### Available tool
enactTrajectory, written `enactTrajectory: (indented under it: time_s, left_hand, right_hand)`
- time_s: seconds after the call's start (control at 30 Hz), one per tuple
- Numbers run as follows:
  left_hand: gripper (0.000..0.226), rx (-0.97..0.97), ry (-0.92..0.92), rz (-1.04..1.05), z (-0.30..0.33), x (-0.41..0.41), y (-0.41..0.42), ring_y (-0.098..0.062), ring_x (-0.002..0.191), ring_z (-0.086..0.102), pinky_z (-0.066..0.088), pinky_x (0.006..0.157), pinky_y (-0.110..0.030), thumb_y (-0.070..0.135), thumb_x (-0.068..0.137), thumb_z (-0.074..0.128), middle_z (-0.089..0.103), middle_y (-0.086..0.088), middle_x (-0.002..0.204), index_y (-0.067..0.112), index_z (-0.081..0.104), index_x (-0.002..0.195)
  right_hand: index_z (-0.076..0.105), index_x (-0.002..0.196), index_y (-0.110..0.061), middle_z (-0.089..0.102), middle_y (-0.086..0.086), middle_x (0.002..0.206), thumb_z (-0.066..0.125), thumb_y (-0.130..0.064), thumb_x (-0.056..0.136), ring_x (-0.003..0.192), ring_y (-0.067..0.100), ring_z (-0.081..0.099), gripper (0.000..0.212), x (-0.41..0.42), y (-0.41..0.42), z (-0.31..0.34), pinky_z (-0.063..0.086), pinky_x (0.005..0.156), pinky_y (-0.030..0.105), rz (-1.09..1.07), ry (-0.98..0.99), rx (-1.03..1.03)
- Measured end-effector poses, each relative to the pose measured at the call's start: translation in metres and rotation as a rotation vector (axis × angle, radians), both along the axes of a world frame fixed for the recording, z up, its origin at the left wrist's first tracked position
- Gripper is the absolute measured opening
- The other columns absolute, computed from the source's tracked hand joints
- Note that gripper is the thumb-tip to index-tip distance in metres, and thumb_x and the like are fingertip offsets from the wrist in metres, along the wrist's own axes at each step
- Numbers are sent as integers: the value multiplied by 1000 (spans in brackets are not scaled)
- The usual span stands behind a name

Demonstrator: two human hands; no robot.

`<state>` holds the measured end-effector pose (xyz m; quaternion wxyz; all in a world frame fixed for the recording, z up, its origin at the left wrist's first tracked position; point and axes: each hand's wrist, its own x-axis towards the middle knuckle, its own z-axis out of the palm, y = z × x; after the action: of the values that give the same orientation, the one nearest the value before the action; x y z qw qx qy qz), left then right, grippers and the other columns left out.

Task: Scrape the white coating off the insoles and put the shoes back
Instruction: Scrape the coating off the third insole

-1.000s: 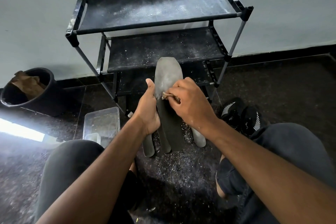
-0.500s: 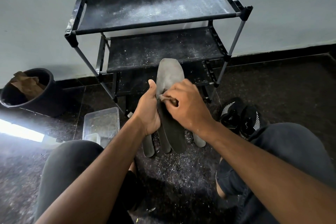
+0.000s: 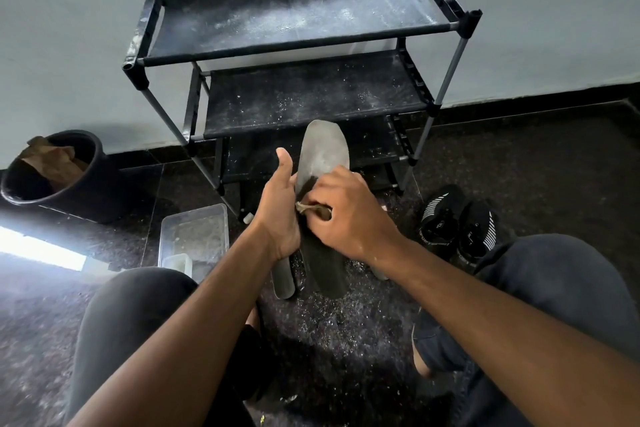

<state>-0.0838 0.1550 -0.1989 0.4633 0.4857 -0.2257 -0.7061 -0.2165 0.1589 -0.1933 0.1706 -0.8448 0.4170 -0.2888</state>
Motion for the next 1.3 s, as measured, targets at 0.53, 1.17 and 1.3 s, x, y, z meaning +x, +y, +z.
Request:
enactTrajectory:
  time_s: [0.53, 1.17, 1.3]
  left_hand:
    - [98, -1, -14, -53, 2, 2, 3, -36, 118, 68, 53, 106, -49, 83, 94, 23, 69, -24, 129, 4, 69, 130]
    - [82, 87, 121, -47, 0, -7, 4, -32, 117, 68, 52, 102, -47, 72, 102, 23, 69, -21, 126, 9, 64, 136]
    - [83, 75, 128, -39, 2, -6, 2, -31, 111, 71, 53, 100, -46, 72, 103, 22, 72, -20, 121, 8, 69, 128]
  right_hand:
    - [76, 79, -19, 62, -10, 79, 62, -25, 79, 89, 8, 45, 14, -3, -1, 3, 32, 82, 33, 36, -26, 61]
    - [74, 86, -21, 63, -10, 83, 69, -23, 86, 90, 13, 49, 6, -7, -13, 5, 37, 80, 36, -146, -79, -52]
    - [75, 91, -20, 65, -8, 87, 68, -23, 88, 91, 13, 49, 8, -6, -12, 4, 40, 83, 38, -149, -108, -11]
